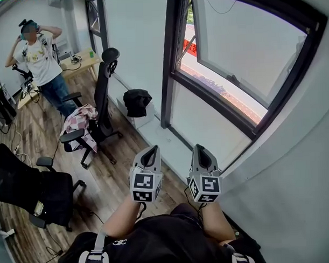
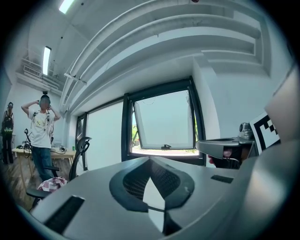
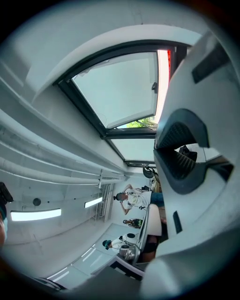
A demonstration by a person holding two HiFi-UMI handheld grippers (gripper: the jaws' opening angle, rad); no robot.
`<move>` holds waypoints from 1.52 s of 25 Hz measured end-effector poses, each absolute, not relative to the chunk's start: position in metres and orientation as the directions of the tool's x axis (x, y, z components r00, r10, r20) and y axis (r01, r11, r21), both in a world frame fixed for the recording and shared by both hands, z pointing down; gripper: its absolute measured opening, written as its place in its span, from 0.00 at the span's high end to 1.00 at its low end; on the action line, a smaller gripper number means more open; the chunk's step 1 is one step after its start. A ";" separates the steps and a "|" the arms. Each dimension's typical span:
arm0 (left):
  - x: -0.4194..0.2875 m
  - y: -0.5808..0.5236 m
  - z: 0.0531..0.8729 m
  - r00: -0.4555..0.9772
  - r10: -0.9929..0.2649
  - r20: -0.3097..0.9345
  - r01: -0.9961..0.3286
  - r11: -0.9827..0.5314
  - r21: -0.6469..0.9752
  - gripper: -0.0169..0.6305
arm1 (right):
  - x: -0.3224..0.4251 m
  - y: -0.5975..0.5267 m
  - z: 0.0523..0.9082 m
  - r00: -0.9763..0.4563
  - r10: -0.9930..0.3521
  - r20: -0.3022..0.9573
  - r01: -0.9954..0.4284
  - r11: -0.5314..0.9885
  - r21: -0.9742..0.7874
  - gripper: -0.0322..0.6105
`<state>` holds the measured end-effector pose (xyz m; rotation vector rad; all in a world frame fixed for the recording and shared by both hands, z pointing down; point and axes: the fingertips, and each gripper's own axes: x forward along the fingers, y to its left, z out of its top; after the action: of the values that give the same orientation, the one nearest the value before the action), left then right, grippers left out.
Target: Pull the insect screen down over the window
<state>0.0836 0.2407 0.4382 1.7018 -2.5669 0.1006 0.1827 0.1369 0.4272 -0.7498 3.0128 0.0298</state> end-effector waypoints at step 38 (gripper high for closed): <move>-0.120 -0.145 0.445 -0.191 -0.974 0.119 -0.981 0.192 0.000 0.95 | 0.020 -0.234 0.431 -0.726 -0.686 -0.034 -0.686 0.727 -0.017 0.94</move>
<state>-0.1202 -0.1449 0.4447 1.9370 -2.3526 0.1149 0.0199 -0.2339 0.4312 -1.1467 2.8839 -0.0046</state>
